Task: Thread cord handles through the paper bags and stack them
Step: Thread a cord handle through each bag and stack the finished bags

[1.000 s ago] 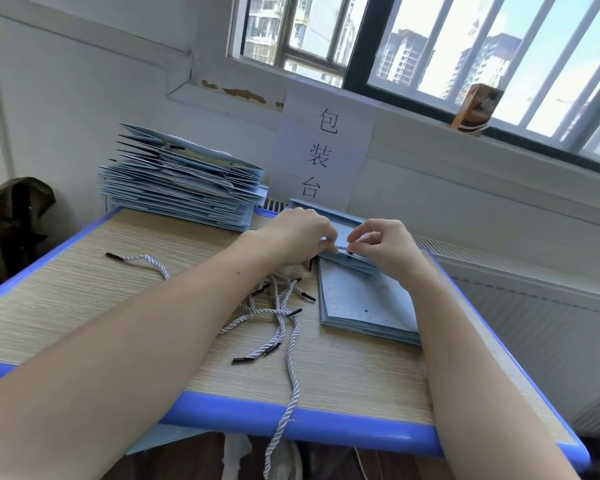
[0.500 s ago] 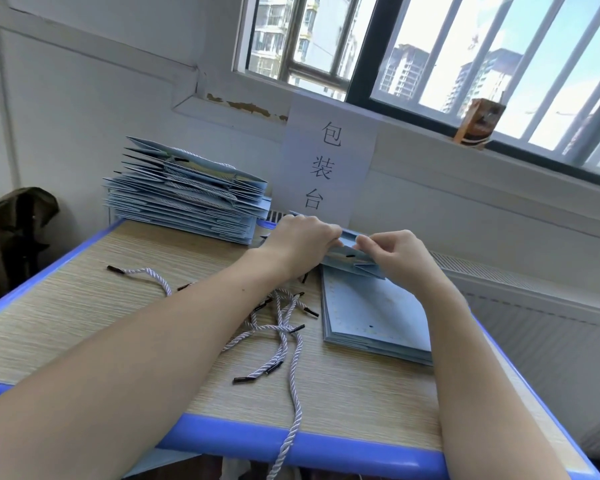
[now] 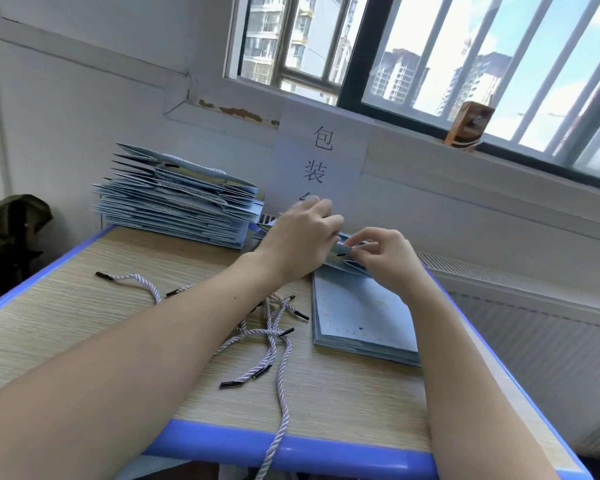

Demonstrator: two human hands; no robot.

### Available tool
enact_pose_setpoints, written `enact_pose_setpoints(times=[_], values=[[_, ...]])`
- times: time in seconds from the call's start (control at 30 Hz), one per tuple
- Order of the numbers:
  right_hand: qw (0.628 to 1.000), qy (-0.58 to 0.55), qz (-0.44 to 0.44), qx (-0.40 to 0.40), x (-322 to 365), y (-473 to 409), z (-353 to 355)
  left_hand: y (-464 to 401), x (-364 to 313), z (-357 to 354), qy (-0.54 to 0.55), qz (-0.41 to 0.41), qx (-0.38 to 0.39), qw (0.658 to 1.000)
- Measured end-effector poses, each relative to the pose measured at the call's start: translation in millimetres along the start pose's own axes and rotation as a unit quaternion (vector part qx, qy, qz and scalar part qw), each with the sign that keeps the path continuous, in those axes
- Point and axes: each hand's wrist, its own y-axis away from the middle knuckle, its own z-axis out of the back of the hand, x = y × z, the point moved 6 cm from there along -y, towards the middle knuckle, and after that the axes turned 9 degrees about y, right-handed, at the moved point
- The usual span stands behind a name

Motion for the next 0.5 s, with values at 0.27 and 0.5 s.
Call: enact_pose_setpoints(times=[0.27, 0.5], values=[[0.996, -0.075, -0.041, -0.007, -4, -2, 2, 9, 7, -17, 0.094, 0.113, 0.095, 0.985], [0.993, -0.107, -0.051, 0.006, 1, 1, 2, 11, 3, -24, 0.058, 0.132, 0.089, 0.986]])
